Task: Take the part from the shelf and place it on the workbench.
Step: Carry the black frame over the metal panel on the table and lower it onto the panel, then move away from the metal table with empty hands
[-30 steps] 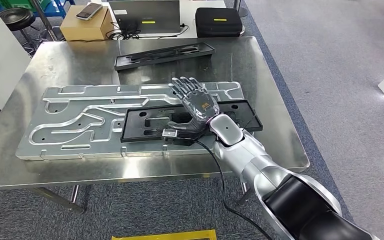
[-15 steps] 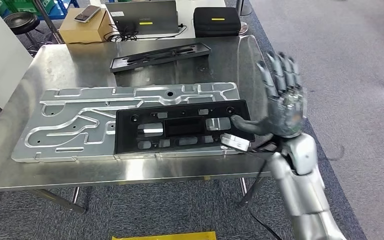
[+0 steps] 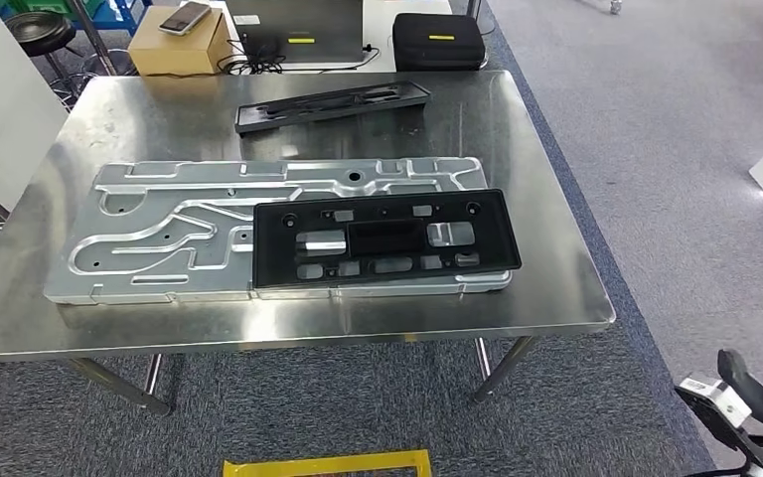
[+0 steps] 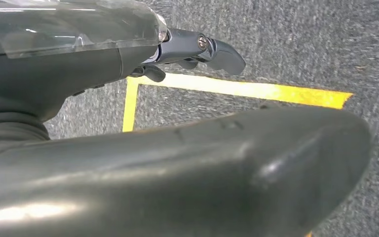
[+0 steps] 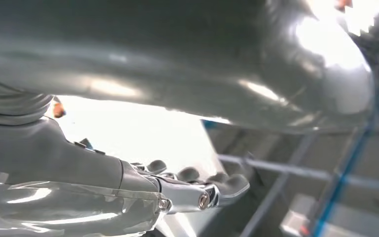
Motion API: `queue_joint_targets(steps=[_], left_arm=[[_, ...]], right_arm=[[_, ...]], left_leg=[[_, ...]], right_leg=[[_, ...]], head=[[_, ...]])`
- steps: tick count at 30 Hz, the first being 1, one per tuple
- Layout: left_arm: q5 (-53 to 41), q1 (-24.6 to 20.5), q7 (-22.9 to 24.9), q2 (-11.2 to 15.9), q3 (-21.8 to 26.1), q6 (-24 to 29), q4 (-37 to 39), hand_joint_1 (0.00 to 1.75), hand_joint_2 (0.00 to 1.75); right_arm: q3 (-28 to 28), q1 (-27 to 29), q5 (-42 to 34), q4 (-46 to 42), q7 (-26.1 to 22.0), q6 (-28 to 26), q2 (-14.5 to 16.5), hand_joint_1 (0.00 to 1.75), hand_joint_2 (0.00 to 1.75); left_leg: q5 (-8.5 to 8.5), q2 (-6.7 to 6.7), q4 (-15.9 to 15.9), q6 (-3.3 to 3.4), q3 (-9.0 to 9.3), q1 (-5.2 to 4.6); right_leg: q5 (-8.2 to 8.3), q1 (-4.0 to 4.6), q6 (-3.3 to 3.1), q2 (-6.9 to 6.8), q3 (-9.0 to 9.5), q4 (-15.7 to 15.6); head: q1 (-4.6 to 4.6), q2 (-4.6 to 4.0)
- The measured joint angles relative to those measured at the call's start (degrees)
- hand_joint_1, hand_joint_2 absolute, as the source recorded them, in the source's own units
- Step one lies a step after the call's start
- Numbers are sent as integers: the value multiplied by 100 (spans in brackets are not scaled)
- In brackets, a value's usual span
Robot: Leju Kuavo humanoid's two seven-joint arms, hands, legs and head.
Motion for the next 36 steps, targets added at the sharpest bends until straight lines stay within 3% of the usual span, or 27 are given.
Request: queue_joint_targets(steps=[1, 2, 4, 6, 9, 10, 11, 13, 14, 15, 16, 17, 19, 21, 22, 24, 25, 26, 29, 30, 31, 32, 34, 36], left_arm=[[-12, -3, 0, -2, 5, -12, 1, 0, 0], [-26, -5, 0, -4, 14, -20, 1, 0, 0], [-57, -13, -2, -11, 33, -25, 0, 0, 0], [-84, -23, -13, -19, 53, -30, -2, 0, 0], [-131, -24, -42, -33, 119, -53, -2, 0, 0], [-149, -19, -43, -39, 141, -72, -2, 0, 0], [-166, -11, -39, -48, 158, -100, -2, 0, 0], [-187, -6, -11, -67, 180, -188, -2, 0, 0], [-192, -5, 15, -74, 189, -252, -2, 0, 0], [-197, -6, 50, -78, 201, -331, -2, 0, 0], [-206, -7, 87, -78, 215, -421, -2, 0, 0], [-220, -8, 125, -79, 231, -523, -2, 0, 0], [-269, -13, 184, -80, 251, -705, -4, 0, 0], [-343, -22, 215, -86, 254, -833, -7, 0, 0], [-381, -22, 221, -90, 253, -871, -9, 0, 0], [-472, -3, 235, -101, 252, -925, -7, 0, 0], [-519, 8, 243, -107, 250, -945, -5, 0, 0], [-568, 17, 250, -111, 246, -960, -4, 0, 0], [-709, 41, 256, -122, 204, -963, -1, 0, 0], [-755, 49, 258, -125, 181, -955, -1, 0, 0], [-795, 51, 262, -131, 157, -943, 1, 0, 0], [-837, 50, 268, -138, 134, -927, 2, 0, 0], [-897, 44, 282, -157, 101, -891, 4, 0, 0], [-952, 35, 303, -176, 65, -863, 4, 0, 0]], right_arm=[[-157, 2, 42, 115, -21, 94, 42, 0, 0], [-324, -8, 90, 253, -66, 192, 82, 0, 0], [-696, -74, 245, 602, -175, 412, 154, 0, 0], [-1083, -165, 452, 1016, -237, 604, 233, 0, 0], [-1685, -340, 982, 1862, -175, 780, 344, 0, 0], [-1896, -415, 1255, 2251, -61, 811, 367, 0, 0], [-2101, -484, 1560, 2681, 114, 813, 383, 0, 0], [-2457, -589, 2154, 3618, 589, 756, 395, 0, 0], [-2581, -625, 2403, 4074, 859, 726, 400, 0, 0], [-2680, -665, 2618, 4551, 1147, 709, 405, 0, 0], [-2757, -707, 2787, 4994, 1431, 712, 412, 0, 0], [-2824, -752, 2935, 5448, 1743, 742, 425, 0, 0], [-2927, -828, 3123, 6227, 2317, 863, 487, 0, 0], [-3001, -894, 3204, 6850, 2767, 1086, 589, 0, 0], [-3041, -932, 3209, 7108, 2933, 1230, 640, 0, 0], [-3146, -996, 3178, 7567, 3238, 1601, 745, 0, 0], [-3195, -1017, 3162, 7755, 3374, 1775, 801, 0, 0], [-3235, -1029, 3152, 7923, 3506, 1924, 852, 0, 0], [-3312, -1082, 3128, 8289, 3738, 2147, 969, 0, 0], [-3346, -1109, 3085, 8386, 3772, 2197, 1010, 0, 0], [-3387, -1136, 3021, 8466, 3801, 2248, 1045, 0, 0], [-3435, -1160, 2948, 8541, 3834, 2299, 1082, 0, 0], [-3516, -1210, 2846, 8655, 3910, 2383, 1139, 0, 0], [-3568, -1270, 2814, 8734, 3985, 2454, 1183, 0, 0]], left_leg=[[46, 5, 10, -7, -68, -2], [90, 7, 22, -21, -134, -4], [176, 3, 63, -65, -257, -7], [259, -5, 83, -131, -303, -13], [362, -14, 53, -246, -305, 5], [268, -18, 105, -273, -341, 13], [58, -21, 252, -292, -398, 17], [-599, -24, 864, -314, -557, 21], [-851, -23, 1238, -328, -612, 22], [-963, -23, 1546, -338, -620, 21], [-927, -23, 1701, -338, -546, 19], [-786, -24, 1655, -326, -374, 15], [-546, -27, 980, -251, 250, -13], [-626, -23, 100, -175, 875, -52], [-696, -20, -156, -147, 1032, -70], [-644, -3, -282, -97, 1032, -67], [-571, 10, -307, -54, 986, -55], [-485, 24, -330, -12, 917, -41], [-243, 52, -324, 33, 617, -37], [-171, 61, -302, 21, 508, -35], [-105, 71, -270, 4, 395, -31], [-47, 76, -226, -18, 279, -22], [41, 78, -100, -78, 55, -1], [107, 74, 36, -159, -113, 5]], right_leg=[[40, -7, 8, 0, 81, 10], [172, -15, 9, -1, 274, -193], [408, -21, -14, -1, 873, -1033], [464, 4, -73, 7, 1233, -1600], [543, 32, -197, 8, 1205, -1690], [609, 29, -246, -1, 1152, -1697], [685, 20, -290, -13, 1086, -1711], [828, 19, -342, -33, 916, -1712], [896, 25, -349, -38, 826, -1706], [964, 33, -351, -41, 731, -1697], [1030, 42, -350, -41, 636, -1684], [1091, 53, -347, -39, 543, -1669], [1191, 72, -332, -35, 400, -1627], [1280, 85, -294, -36, 339, -1600], [1330, 81, -267, -38, 334, -1602], [1424, 63, -204, -40, 325, -1622], [1377, 58, -178, -31, 293, -1588], [1212, 51, -156, -20, 238, -1473], [334, 11, -85, 4, -13, -537], [196, -5, -56, 4, -53, -206], [208, -21, -29, 3, -24, -11], [337, -42, -5, 2, 94, 1], [611, -89, 32, 3, 617, -561], [538, -83, 17, 15, 1164, -1354]], head=[[0, 0], [1, 0], [0, 0], [-4, 0], [-7, 0], [-7, 0], [-7, 0], [-8, 0], [-8, 0], [-8, 0], [-8, 0], [-8, 0], [-8, 0], [-8, 0], [-8, 0], [-8, 0], [-8, 0], [-8, 0], [-8, 0], [-8, 0], [-8, 0], [-8, 0], [-8, 0], [-8, 0]])
